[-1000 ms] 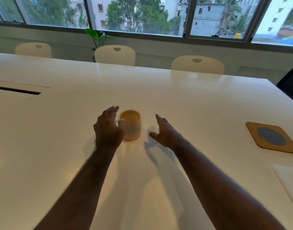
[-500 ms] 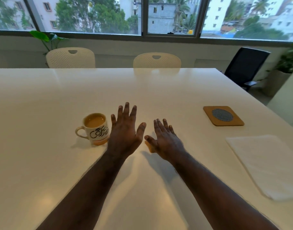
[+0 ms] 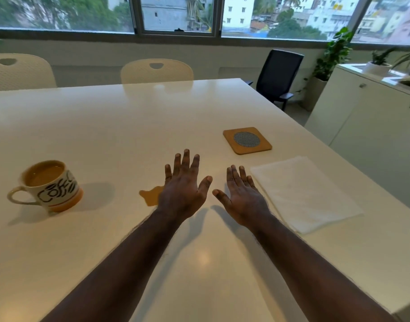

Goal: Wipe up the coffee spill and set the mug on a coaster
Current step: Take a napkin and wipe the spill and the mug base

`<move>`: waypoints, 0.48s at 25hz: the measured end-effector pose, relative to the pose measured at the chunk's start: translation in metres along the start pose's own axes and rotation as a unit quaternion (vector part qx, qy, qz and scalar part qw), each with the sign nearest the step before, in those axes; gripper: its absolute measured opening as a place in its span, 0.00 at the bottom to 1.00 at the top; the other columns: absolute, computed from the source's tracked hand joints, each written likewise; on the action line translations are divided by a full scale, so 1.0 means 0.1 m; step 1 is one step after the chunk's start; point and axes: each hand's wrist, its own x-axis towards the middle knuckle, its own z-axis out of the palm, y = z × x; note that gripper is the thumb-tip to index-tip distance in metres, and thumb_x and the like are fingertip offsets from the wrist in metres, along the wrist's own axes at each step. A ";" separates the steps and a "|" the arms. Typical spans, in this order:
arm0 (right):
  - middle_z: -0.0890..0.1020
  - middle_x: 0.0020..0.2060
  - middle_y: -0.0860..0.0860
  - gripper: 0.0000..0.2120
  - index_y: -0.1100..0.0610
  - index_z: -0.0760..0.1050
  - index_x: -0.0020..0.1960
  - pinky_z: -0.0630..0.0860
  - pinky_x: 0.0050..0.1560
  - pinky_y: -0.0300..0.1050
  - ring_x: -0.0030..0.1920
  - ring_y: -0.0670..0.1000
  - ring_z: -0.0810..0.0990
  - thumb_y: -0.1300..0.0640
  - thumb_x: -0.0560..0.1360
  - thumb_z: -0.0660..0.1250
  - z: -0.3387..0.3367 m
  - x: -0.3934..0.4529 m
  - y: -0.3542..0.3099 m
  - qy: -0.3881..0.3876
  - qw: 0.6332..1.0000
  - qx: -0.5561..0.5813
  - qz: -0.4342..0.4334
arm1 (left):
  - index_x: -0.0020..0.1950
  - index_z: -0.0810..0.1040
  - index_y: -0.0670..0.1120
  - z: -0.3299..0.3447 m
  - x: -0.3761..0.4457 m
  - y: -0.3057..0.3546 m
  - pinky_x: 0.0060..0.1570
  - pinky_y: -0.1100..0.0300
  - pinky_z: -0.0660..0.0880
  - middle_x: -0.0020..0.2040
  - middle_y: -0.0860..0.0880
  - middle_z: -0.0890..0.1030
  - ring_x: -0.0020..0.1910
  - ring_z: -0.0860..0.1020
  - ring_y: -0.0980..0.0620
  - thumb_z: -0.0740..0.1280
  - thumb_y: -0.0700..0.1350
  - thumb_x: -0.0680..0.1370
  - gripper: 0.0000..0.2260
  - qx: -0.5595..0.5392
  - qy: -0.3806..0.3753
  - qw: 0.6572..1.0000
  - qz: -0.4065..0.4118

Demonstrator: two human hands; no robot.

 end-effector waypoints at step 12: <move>0.41 0.77 0.50 0.40 0.55 0.38 0.78 0.40 0.74 0.48 0.76 0.49 0.35 0.32 0.74 0.35 -0.26 -0.35 1.41 -0.015 0.999 0.010 0.045 | 0.79 0.41 0.52 0.71 0.33 1.25 0.75 0.46 0.35 0.79 0.49 0.36 0.76 0.33 0.50 0.48 0.60 0.82 0.30 -0.015 -0.078 0.994 0.078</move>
